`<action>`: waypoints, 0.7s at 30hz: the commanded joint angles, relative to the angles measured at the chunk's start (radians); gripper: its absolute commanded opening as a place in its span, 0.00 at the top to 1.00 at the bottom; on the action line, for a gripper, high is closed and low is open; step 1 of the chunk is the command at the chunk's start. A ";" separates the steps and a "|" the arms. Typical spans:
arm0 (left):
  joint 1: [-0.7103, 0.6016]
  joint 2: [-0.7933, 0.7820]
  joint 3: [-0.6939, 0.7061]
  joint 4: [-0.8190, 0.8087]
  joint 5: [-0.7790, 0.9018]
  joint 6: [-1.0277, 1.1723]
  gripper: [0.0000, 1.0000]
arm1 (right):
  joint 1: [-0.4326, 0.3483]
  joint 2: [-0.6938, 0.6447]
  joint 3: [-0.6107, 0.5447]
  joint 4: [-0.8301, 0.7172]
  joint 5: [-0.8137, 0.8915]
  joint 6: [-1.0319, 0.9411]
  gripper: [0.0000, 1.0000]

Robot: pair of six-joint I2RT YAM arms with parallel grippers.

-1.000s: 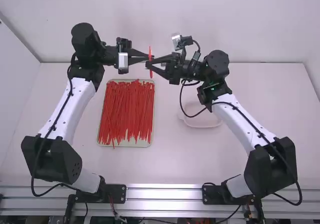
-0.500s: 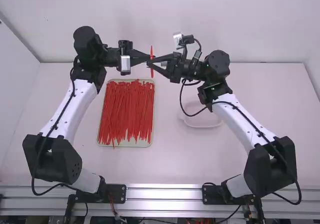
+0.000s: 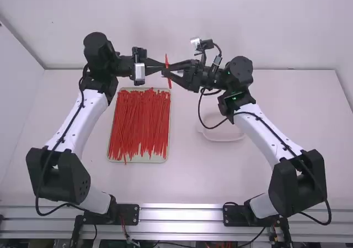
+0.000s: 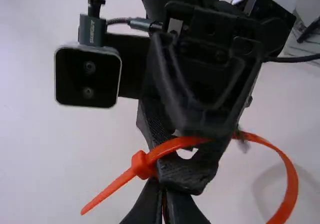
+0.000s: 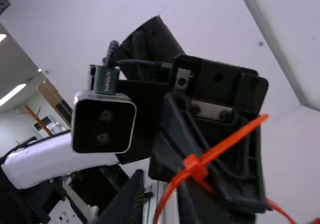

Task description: Fasten the cable tie

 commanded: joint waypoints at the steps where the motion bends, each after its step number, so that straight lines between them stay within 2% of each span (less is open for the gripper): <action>1: -0.036 -0.008 -0.028 -0.008 0.107 0.015 0.98 | -0.023 -0.011 0.035 0.021 0.053 -0.012 0.73; 8: -0.035 -0.008 -0.028 -0.010 0.109 0.015 0.98 | -0.103 -0.011 0.035 0.022 -0.077 -0.008 0.60; 9: -0.035 -0.008 -0.028 -0.010 0.109 0.015 0.98 | -0.116 -0.011 0.035 0.021 -0.089 -0.008 0.56; 12: -0.035 -0.008 -0.028 -0.008 0.109 0.015 0.98 | -0.145 -0.011 0.035 0.021 -0.132 -0.008 0.55; 17: -0.036 -0.008 -0.028 -0.012 0.109 0.015 0.98 | -0.145 -0.011 0.035 0.021 -0.130 -0.002 0.55; 21: -0.036 -0.008 -0.028 -0.015 0.109 0.014 0.98 | -0.112 -0.011 0.035 0.039 -0.130 0.045 0.53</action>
